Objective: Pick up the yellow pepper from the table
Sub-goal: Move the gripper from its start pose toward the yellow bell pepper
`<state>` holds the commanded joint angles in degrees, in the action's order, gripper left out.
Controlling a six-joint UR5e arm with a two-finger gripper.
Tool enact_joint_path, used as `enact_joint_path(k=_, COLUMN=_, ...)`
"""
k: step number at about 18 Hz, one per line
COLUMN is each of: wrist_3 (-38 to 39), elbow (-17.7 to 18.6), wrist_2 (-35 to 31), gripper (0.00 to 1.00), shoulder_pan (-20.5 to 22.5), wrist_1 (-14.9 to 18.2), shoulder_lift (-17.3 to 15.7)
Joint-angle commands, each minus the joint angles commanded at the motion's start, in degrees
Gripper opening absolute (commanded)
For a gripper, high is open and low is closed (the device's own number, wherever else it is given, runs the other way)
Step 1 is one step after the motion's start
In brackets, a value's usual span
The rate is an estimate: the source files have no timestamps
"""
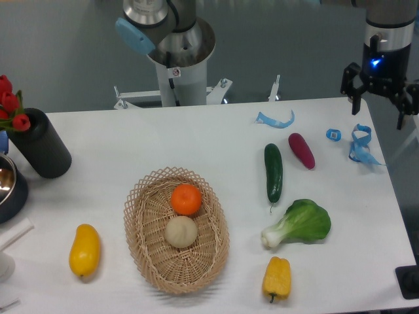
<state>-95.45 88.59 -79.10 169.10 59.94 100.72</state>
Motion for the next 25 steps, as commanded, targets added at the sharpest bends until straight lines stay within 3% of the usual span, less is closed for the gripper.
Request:
enact_joint_path(k=8, wrist_3=0.9, elbow=1.6, wrist_2=0.9, gripper=1.00, shoulder_pan=-0.6, wrist_1=-1.1, shoulder_lift=-0.3)
enact_joint_path(k=13, wrist_3=2.0, elbow=3.9, wrist_2=1.1, gripper=1.00, shoulder_pan=-0.8, wrist_1=-3.9, shoulder_lift=-0.2)
enact_joint_path(k=16, wrist_3=8.1, elbow=4.7, wrist_2=1.1, gripper=1.00, shoulder_pan=-1.3, wrist_1=-5.8, shoulder_lift=-0.2)
enact_joint_path(k=21, wrist_3=13.1, elbow=4.8, wrist_2=1.2, gripper=1.00, shoulder_pan=-3.6, wrist_1=-6.1, shoulder_lift=0.6)
enact_joint_path(k=25, wrist_3=21.1, elbow=4.4, wrist_2=1.3, gripper=1.00, shoulder_pan=-6.7, wrist_1=-7.7, shoulder_lift=3.0)
